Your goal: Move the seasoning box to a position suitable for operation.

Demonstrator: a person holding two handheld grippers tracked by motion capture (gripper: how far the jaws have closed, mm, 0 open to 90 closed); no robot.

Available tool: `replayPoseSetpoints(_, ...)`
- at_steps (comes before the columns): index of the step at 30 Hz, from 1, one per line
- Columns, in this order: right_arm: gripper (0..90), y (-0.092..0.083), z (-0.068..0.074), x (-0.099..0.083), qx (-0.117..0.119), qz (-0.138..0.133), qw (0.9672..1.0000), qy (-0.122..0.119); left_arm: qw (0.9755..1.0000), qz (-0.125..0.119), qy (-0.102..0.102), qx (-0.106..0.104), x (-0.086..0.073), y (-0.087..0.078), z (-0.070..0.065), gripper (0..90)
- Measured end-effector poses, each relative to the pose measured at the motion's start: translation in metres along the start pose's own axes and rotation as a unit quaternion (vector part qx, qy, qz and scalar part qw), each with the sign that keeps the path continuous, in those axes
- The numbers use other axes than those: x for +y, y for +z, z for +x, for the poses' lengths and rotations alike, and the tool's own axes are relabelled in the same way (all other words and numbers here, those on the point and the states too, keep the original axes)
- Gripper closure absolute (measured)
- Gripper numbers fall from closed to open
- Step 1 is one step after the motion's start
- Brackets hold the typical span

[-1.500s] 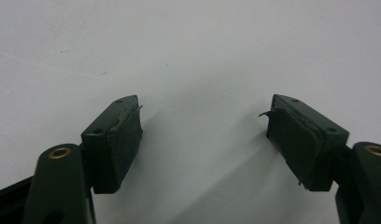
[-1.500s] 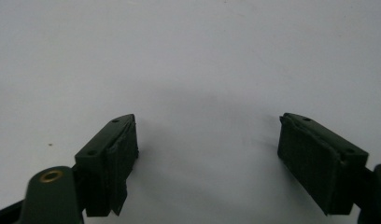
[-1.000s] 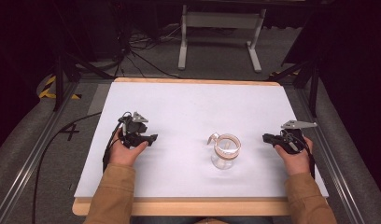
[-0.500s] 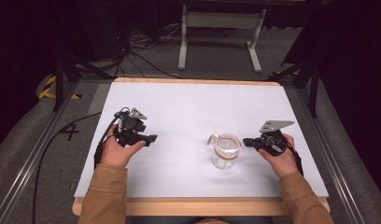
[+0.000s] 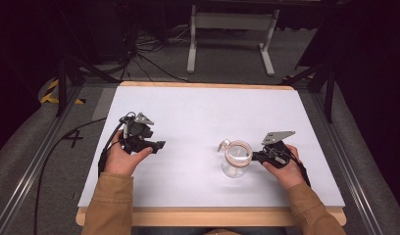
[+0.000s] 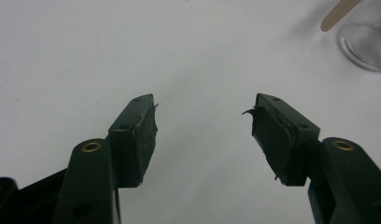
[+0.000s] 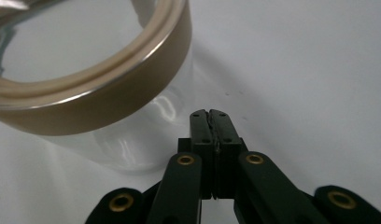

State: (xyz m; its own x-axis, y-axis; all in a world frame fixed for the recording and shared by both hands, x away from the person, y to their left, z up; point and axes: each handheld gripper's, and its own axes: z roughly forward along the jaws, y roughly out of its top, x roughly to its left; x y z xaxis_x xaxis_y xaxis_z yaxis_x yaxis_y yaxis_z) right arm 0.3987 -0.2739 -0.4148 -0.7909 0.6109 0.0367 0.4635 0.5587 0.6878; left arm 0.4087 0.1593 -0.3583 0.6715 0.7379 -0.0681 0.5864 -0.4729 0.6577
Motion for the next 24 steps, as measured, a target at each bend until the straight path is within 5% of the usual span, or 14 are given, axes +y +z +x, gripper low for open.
replayPoseSetpoints(10,90.0,0.003,0.006,0.000,-0.009,0.017,0.9998,-0.011,1.0000,0.000,-0.001,-0.002,0.001,0.000,-0.001,40.9)
replayPoseSetpoints(24,90.0,0.015,0.035,0.004,0.023,0.045,0.9974,-0.052,0.9998,0.009,0.012,-0.010,0.005,0.006,-0.002,40.6)
